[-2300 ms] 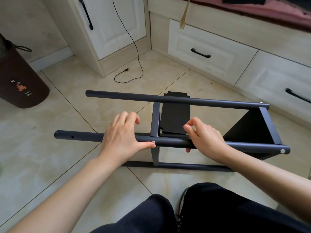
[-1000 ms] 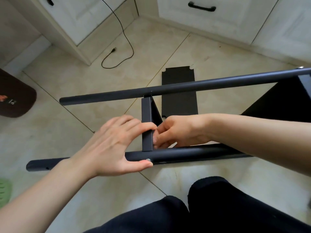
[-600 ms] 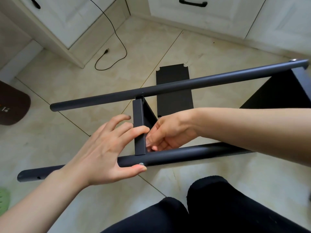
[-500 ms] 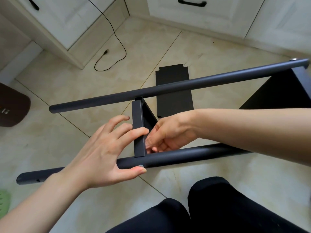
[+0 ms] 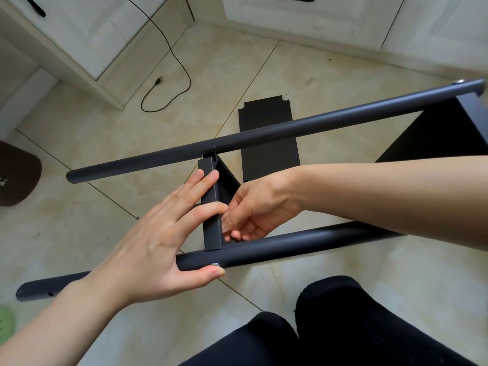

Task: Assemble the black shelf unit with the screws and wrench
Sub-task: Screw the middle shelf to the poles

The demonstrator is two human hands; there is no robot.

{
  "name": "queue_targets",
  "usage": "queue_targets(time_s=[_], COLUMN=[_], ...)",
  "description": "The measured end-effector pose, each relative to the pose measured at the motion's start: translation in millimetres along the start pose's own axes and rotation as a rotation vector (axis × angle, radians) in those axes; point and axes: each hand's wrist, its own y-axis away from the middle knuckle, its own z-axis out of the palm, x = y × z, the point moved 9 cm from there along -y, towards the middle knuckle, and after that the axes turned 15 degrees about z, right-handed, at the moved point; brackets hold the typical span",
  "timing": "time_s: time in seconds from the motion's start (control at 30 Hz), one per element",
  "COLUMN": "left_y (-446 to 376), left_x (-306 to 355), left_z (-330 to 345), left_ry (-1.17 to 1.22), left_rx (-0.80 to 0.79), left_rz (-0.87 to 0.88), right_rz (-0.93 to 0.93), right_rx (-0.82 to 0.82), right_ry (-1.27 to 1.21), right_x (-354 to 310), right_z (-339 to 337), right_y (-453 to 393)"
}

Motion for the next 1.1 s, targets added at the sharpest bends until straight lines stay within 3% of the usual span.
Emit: queue_targets(time_s=[0.6, 0.8, 0.97, 1.1], left_y=[-1, -1, -1, -1], left_x=[0, 0, 0, -1], left_z=[1, 2, 1, 1], left_ry=[0.028, 0.022, 0.022, 0.016], left_rx=[0.008, 0.007, 0.013, 0.011], left_rz=[0.007, 0.005, 0.007, -0.002], right_rz=[0.064, 0.068, 0.027, 0.099], right_rx=[-0.092, -0.013, -0.028, -0.048], right_ry=[0.007, 0.026, -0.024, -0.016], right_x=[11, 14, 10, 13], right_z=[5, 4, 7, 4], right_y=[-8, -15, -13, -9])
